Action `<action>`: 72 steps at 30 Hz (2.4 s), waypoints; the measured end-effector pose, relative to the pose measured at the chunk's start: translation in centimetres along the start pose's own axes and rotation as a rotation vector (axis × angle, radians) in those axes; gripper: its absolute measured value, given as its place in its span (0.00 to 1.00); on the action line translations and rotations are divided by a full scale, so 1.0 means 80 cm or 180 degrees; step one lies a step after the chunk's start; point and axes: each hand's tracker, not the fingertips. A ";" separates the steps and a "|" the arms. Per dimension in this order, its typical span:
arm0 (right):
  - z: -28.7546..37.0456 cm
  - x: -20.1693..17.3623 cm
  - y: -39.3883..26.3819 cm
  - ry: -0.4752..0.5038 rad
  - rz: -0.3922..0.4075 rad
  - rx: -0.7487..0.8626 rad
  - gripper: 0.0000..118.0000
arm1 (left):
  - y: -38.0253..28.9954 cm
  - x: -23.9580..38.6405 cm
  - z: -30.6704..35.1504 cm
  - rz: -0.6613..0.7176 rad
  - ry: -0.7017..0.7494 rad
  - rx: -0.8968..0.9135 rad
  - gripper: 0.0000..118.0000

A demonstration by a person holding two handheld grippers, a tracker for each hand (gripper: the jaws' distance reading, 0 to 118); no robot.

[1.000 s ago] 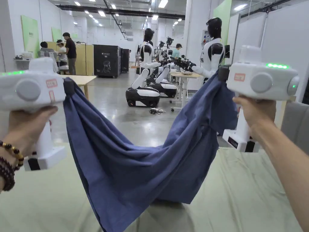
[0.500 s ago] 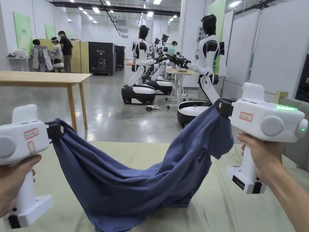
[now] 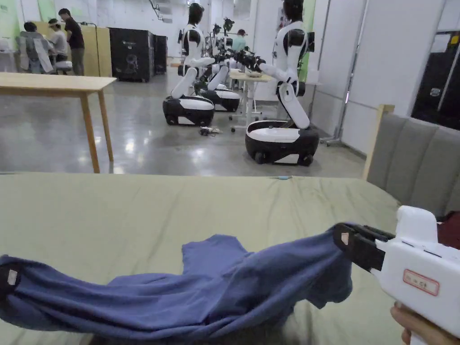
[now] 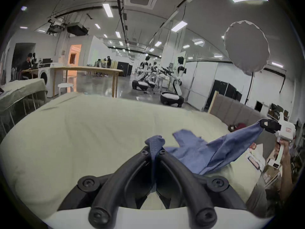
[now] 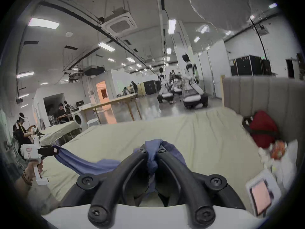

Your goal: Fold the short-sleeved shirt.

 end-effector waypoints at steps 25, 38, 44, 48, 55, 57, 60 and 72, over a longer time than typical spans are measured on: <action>0.081 0.038 -0.138 -0.0483 0.0126 -0.1110 0.97 | -0.142 -0.044 0.065 0.0407 0.0171 -0.0661 1.00; 0.142 -0.034 -0.114 0.0314 0.0036 -0.0341 0.00 | -0.111 0.006 0.143 0.0521 0.0367 -0.0017 0.00; 0.134 -0.046 -0.121 0.0376 0.0187 -0.0403 0.00 | -0.126 -0.040 0.090 0.0543 0.0840 -0.0499 0.12; 0.134 -0.050 -0.125 0.0443 0.0180 -0.0420 0.00 | -0.142 -0.057 0.029 0.0483 0.0904 -0.0915 0.96; 0.135 -0.050 -0.131 0.0431 0.0194 -0.0494 0.00 | -0.155 -0.081 -0.039 0.0238 0.1212 -0.1283 0.93; 0.134 -0.049 -0.133 0.0409 0.0192 -0.0524 0.00 | -0.159 -0.081 -0.043 0.0206 0.1186 -0.1265 0.83; 0.130 -0.048 -0.135 0.0382 0.0180 -0.0572 0.00 | -0.164 -0.066 -0.041 -0.0129 0.1112 -0.1370 0.50; 0.095 -0.047 -0.119 0.0430 0.0285 -0.0647 0.00 | -0.165 -0.046 -0.014 -0.0391 0.0817 -0.1159 0.02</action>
